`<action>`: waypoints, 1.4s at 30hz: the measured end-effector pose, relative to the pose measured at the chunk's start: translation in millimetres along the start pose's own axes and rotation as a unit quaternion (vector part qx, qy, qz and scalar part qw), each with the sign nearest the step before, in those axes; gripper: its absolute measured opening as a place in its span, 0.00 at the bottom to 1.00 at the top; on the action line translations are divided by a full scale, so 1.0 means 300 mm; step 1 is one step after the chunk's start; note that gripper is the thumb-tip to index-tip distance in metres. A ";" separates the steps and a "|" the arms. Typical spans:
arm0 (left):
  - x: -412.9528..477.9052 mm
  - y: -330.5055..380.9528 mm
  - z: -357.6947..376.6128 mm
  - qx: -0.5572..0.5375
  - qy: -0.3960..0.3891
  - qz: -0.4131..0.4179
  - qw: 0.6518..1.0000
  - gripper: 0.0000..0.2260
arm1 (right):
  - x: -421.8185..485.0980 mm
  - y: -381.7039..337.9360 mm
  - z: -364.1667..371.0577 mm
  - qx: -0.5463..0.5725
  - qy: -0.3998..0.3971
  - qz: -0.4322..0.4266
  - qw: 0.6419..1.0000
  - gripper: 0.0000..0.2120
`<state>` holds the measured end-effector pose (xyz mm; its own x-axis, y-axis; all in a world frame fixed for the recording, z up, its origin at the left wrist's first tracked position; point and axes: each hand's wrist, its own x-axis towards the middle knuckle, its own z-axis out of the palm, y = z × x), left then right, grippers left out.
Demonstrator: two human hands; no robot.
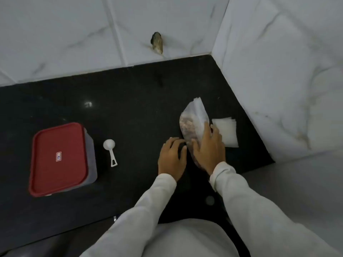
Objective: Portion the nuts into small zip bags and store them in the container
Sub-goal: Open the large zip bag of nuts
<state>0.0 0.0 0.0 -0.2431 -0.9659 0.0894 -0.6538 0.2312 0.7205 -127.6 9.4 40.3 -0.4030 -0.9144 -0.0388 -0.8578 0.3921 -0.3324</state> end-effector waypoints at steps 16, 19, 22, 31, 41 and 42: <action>0.098 0.057 -0.089 -0.405 -0.045 -0.266 0.874 0.10 | 0.015 -0.094 -0.005 0.210 -0.175 0.006 0.962 0.16; 0.092 0.023 -0.119 -0.458 -0.034 -0.303 0.835 0.12 | -0.036 -0.125 -0.016 0.277 -0.164 -0.040 0.946 0.20; 0.084 0.001 -0.148 -0.478 -0.046 -0.317 0.818 0.17 | -0.064 -0.150 -0.025 0.317 -0.166 -0.041 0.933 0.17; 0.109 0.053 -0.233 -0.484 0.044 -0.299 0.821 0.06 | -0.119 -0.261 -0.049 0.369 -0.069 -0.061 0.925 0.19; -0.015 -0.024 -0.321 -0.488 0.056 -0.321 0.810 0.13 | -0.164 -0.311 -0.011 0.332 -0.025 -0.128 0.934 0.09; -0.023 -0.029 -0.328 -0.494 0.050 -0.317 0.808 0.19 | -0.167 -0.308 0.001 0.326 -0.034 -0.119 0.937 0.09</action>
<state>77.7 -6.8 60.8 0.0082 -0.8693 -0.4941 0.2799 -0.4724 0.8358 -28.0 18.8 72.7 -0.1850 -0.9810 0.0578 -0.5354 0.0513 -0.8430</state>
